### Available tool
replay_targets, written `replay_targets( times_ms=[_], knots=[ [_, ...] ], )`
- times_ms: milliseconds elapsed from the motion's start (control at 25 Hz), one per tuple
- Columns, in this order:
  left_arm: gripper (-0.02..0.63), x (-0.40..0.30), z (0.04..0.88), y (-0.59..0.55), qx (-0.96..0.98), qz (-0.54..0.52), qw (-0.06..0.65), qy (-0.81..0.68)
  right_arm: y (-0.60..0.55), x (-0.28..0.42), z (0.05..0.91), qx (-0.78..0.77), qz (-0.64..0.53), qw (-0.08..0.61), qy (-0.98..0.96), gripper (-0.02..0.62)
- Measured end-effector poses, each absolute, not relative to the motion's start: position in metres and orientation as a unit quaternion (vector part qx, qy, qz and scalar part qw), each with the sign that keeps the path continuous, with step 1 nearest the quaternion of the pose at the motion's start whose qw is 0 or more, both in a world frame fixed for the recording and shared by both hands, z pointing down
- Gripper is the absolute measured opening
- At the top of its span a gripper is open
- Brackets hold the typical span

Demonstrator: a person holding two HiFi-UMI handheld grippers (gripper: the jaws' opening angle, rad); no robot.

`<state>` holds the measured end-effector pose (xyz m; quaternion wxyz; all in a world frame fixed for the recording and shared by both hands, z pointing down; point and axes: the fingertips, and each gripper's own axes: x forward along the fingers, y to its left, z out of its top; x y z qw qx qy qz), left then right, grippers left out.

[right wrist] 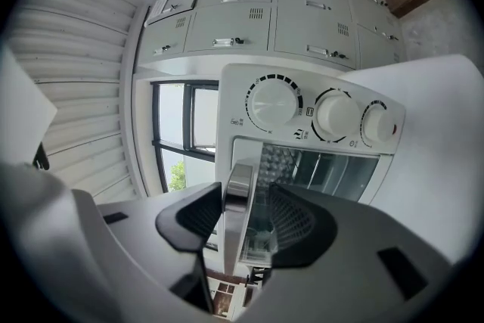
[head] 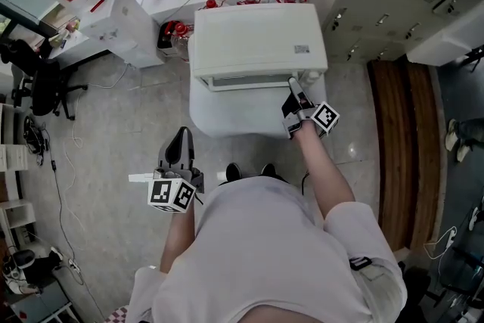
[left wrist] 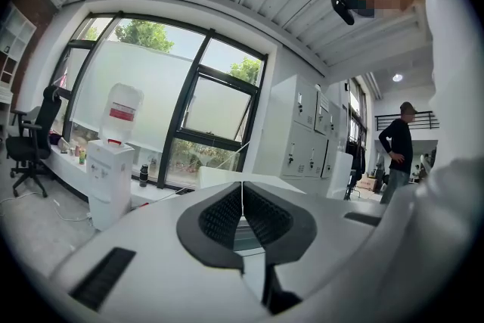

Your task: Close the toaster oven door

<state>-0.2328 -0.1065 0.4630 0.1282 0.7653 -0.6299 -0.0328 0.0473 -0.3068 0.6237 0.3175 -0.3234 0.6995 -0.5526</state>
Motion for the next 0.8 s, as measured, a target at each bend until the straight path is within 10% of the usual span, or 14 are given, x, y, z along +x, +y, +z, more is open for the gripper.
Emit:
replay_targets(
  times_ms=[800],
  knots=[
    [0.021,-0.205,0.465,-0.121,0.817,-0.042,0.119,-0.562,-0.232,0.094,0.567,-0.448,-0.404,0.264,0.753,0.086]
  ],
)
